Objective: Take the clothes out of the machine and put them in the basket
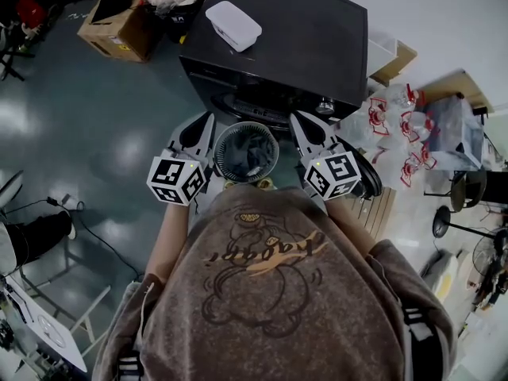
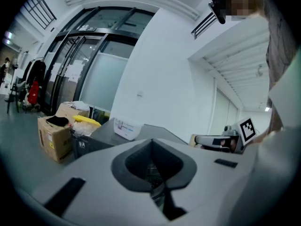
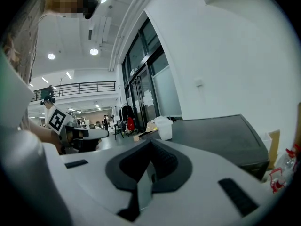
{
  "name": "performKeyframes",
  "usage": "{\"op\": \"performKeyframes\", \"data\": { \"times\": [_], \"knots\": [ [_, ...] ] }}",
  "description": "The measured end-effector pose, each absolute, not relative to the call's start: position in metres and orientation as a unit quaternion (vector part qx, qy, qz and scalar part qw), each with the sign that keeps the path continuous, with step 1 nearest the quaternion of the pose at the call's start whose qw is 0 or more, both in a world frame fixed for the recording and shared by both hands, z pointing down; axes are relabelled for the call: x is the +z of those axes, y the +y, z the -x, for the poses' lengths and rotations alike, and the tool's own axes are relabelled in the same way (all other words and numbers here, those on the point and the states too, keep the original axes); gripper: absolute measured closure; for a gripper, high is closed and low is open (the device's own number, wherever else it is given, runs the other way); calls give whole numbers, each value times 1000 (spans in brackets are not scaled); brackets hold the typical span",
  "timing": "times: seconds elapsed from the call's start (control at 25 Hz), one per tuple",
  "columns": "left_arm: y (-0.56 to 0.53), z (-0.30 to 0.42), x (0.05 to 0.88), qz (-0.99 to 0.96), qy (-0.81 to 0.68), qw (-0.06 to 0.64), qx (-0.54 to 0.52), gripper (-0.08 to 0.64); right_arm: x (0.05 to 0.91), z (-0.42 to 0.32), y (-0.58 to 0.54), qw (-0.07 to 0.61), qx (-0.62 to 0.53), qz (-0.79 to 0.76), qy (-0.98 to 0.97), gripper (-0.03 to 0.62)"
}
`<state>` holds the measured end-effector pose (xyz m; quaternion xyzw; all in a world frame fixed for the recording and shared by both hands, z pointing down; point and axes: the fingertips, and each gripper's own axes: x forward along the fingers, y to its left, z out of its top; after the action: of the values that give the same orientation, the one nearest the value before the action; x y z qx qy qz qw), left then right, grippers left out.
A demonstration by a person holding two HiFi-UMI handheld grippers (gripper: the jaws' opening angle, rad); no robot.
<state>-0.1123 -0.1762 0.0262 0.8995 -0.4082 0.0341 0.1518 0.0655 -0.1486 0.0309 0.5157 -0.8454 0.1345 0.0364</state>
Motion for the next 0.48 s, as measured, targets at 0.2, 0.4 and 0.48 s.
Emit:
{"op": "performKeyframes", "data": {
  "times": [0.2, 0.4, 0.48],
  "knots": [
    [-174, 114, 28, -897, -414, 153, 36, 554, 32, -67, -151, 44, 129, -510, -849, 600],
    [-173, 116, 28, -893, -421, 153, 35, 554, 32, -75, -153, 43, 131, -514, -847, 600],
    [-172, 118, 28, -892, -425, 152, 35, 555, 33, -75, -155, 41, 133, -513, -847, 600]
  ]
}}
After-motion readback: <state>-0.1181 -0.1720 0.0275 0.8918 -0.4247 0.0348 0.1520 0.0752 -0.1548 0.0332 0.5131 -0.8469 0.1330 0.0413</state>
